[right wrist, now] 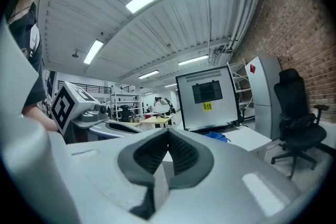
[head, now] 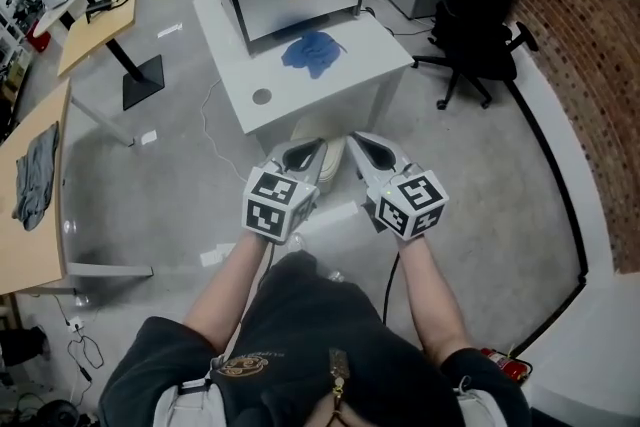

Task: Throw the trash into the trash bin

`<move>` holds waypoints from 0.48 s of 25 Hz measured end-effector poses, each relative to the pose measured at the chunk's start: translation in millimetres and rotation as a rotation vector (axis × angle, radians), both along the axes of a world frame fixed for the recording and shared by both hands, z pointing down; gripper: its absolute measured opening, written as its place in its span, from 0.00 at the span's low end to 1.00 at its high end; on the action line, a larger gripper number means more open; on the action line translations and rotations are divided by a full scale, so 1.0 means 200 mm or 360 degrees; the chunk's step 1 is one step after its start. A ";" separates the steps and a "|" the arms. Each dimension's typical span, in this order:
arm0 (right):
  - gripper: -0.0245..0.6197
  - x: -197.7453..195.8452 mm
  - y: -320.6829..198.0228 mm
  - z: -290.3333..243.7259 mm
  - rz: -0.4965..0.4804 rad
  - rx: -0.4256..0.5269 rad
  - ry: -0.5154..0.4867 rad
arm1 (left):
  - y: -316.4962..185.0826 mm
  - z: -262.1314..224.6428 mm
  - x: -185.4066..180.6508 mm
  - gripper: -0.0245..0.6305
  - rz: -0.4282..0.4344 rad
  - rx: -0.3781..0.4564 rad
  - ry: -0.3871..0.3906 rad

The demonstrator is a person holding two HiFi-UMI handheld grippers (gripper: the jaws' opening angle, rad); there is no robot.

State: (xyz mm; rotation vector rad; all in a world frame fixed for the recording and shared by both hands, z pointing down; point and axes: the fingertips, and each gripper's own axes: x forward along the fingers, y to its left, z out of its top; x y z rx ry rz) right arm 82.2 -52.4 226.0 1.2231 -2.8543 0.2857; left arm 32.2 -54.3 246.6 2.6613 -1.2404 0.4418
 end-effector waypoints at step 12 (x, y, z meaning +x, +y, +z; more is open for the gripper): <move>0.04 0.05 0.03 -0.13 0.0049 0.0061 -0.0024 | 0.03 -0.15 0.03 0.05 0.0030 0.0084 0.0024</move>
